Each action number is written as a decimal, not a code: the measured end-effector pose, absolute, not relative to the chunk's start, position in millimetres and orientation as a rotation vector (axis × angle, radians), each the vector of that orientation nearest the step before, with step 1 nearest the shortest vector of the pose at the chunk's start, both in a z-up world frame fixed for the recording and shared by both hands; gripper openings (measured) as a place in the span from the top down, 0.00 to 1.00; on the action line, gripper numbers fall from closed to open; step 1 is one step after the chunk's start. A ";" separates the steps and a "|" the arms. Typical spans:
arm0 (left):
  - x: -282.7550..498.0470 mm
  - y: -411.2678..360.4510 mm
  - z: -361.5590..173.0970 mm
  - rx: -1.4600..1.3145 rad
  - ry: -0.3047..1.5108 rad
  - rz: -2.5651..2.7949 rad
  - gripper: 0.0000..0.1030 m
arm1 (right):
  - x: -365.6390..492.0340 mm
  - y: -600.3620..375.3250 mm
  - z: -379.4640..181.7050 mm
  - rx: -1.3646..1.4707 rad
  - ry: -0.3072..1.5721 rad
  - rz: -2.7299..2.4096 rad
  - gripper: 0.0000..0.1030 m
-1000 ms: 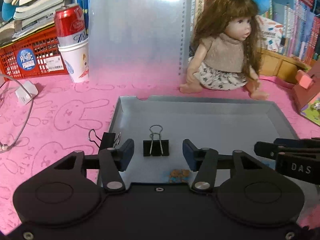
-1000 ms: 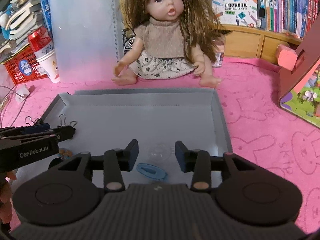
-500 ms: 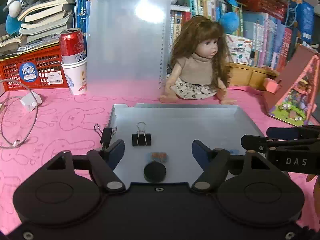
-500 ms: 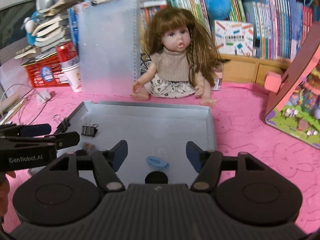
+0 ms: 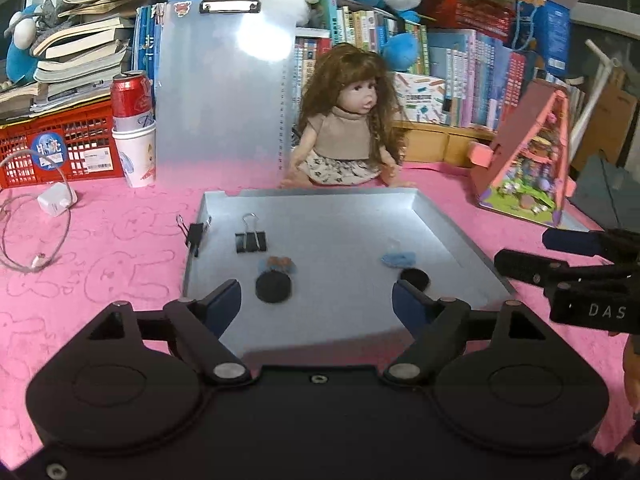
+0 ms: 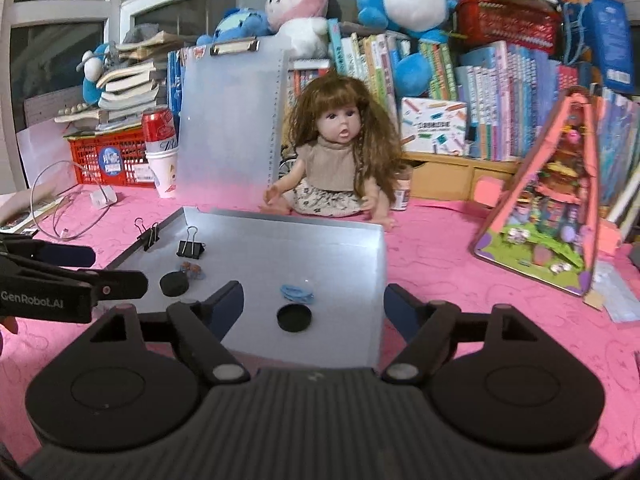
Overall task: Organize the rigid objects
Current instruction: 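Move both grippers out of the tray toward the black round caps, then grasp a black round cap with the left gripper while the right grasps another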
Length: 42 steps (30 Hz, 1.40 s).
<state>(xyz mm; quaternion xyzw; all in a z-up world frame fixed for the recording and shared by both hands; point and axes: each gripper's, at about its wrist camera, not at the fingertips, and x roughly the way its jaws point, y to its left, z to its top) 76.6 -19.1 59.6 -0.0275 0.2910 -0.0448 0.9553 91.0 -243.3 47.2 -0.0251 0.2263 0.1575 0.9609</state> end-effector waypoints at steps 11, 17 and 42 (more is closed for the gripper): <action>19.1 -33.9 25.1 -0.028 0.570 -0.142 0.16 | 41.7 -276.1 11.2 -0.008 0.401 0.238 0.15; 0.1 -37.9 8.0 -0.055 0.571 -0.116 0.21 | 20.0 -279.2 -9.3 -0.001 0.380 0.203 0.15; -5.3 -40.5 -16.8 -0.067 0.569 -0.069 0.51 | 21.1 -273.3 -36.2 -0.069 0.465 0.169 0.39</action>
